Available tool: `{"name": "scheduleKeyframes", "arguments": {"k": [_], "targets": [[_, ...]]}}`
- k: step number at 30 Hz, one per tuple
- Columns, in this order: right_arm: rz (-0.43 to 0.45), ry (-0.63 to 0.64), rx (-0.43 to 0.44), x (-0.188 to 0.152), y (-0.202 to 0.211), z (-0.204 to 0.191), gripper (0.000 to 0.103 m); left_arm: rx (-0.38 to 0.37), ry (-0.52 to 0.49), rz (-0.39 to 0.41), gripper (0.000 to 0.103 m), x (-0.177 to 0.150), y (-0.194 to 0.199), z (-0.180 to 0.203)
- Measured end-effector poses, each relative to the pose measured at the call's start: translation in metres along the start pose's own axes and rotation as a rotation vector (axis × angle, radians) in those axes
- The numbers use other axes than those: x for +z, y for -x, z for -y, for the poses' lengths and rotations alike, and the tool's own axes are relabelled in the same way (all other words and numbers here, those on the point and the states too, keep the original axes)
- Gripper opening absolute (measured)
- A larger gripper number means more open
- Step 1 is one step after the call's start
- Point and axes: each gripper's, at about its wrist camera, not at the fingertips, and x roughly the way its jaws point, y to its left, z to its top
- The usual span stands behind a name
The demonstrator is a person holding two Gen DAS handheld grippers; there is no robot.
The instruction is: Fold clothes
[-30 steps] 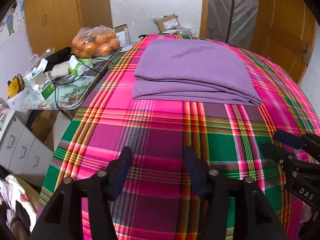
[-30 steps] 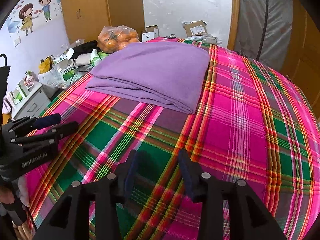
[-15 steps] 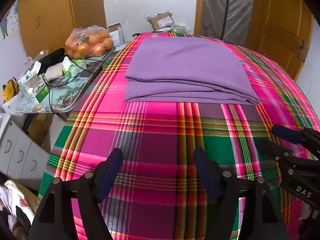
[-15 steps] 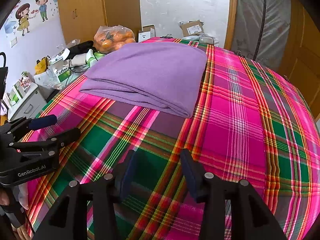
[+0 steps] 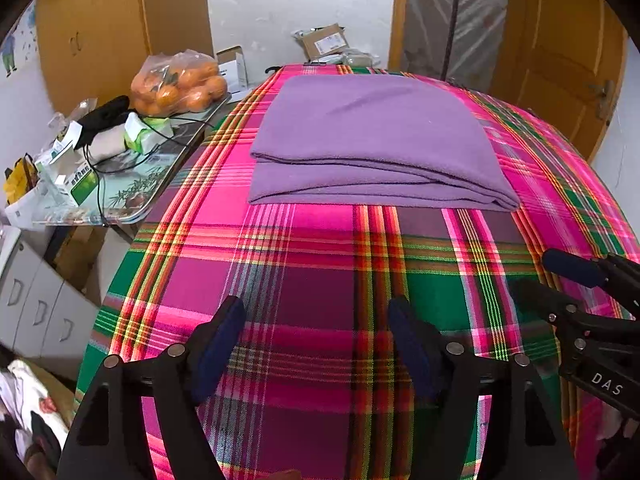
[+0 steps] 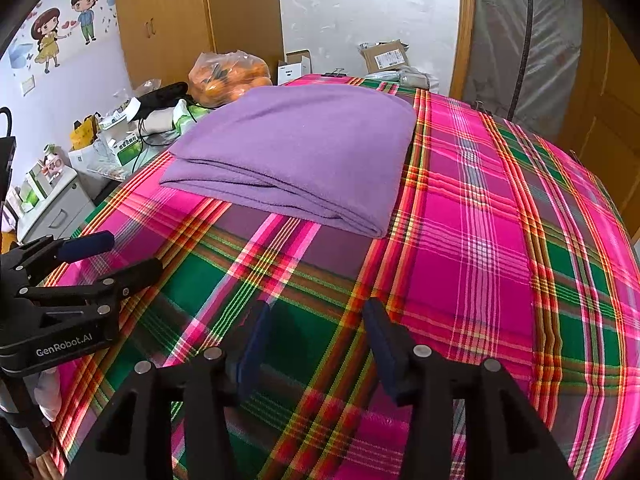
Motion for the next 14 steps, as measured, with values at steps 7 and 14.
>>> {"name": "scheduleKeyframes", "arguments": {"k": [7, 14], "targets": [[0.000, 0.001, -0.001, -0.0008, 0.0002, -0.0007, 0.050, -0.004, 0.002, -0.001, 0.076, 0.0010, 0.0000, -0.0009], [0.001, -0.003, 0.003, -0.0011, 0.0005, 0.0002, 0.050, -0.005, 0.003, 0.000, 0.077, 0.0014, -0.0002, -0.0016]]}}
